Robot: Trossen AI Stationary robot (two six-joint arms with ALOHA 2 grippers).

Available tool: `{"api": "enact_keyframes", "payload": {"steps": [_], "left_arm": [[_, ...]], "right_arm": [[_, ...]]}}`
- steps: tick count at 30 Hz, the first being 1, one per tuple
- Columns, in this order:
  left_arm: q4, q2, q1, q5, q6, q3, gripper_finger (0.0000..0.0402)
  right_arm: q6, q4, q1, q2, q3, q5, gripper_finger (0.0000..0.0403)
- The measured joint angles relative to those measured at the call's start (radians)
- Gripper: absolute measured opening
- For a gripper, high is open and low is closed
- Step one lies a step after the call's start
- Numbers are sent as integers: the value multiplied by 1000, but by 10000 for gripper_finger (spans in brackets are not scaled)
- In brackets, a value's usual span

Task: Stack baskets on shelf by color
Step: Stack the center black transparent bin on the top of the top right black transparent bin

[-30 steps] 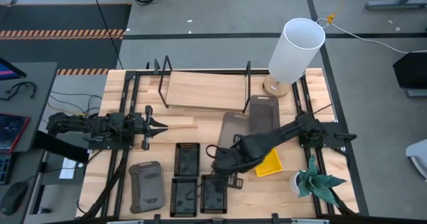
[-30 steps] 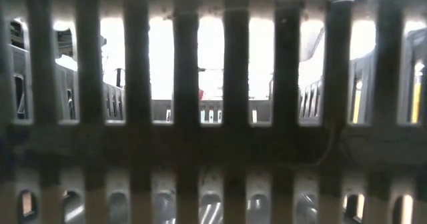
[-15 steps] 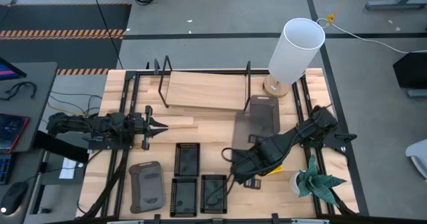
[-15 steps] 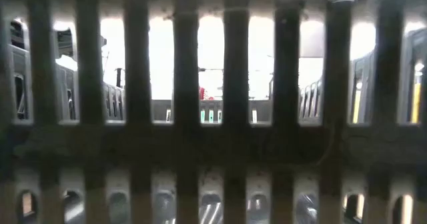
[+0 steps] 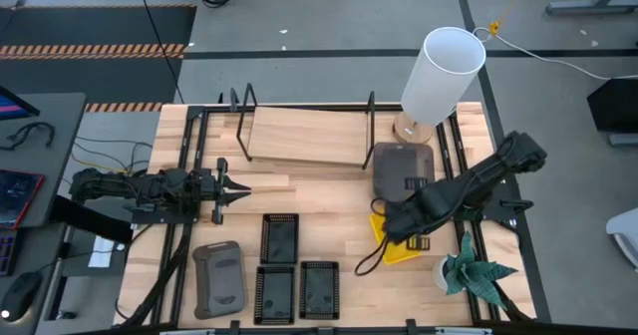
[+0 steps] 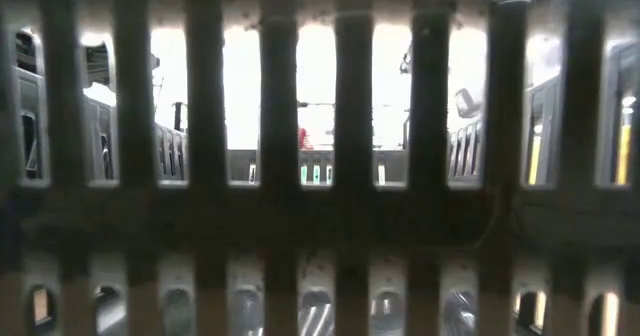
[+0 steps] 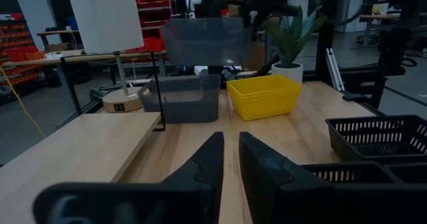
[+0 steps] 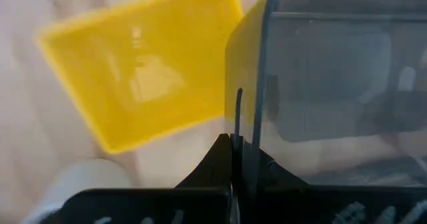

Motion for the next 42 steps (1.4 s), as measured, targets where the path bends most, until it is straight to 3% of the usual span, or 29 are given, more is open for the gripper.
{"api": "enact_keyframes", "payload": {"steps": [8,16,23,32,42], "left_arm": [[0,0,0,0,0,0,54],[0,0,0,0,0,0,55],[0,0,0,0,0,0,58],[0,0,0,0,0,0,53],[0,0,0,0,0,0,55]], "right_arm": [[-120,102,-149,-183,-246,15,4],[-209,213,-270,-243,-321,30,4],[-260,335,-312,-234,-341,18,4],[-283,332,-320,-159,-342,-30,7],[-280,325,-320,-76,-342,-23,80]]}}
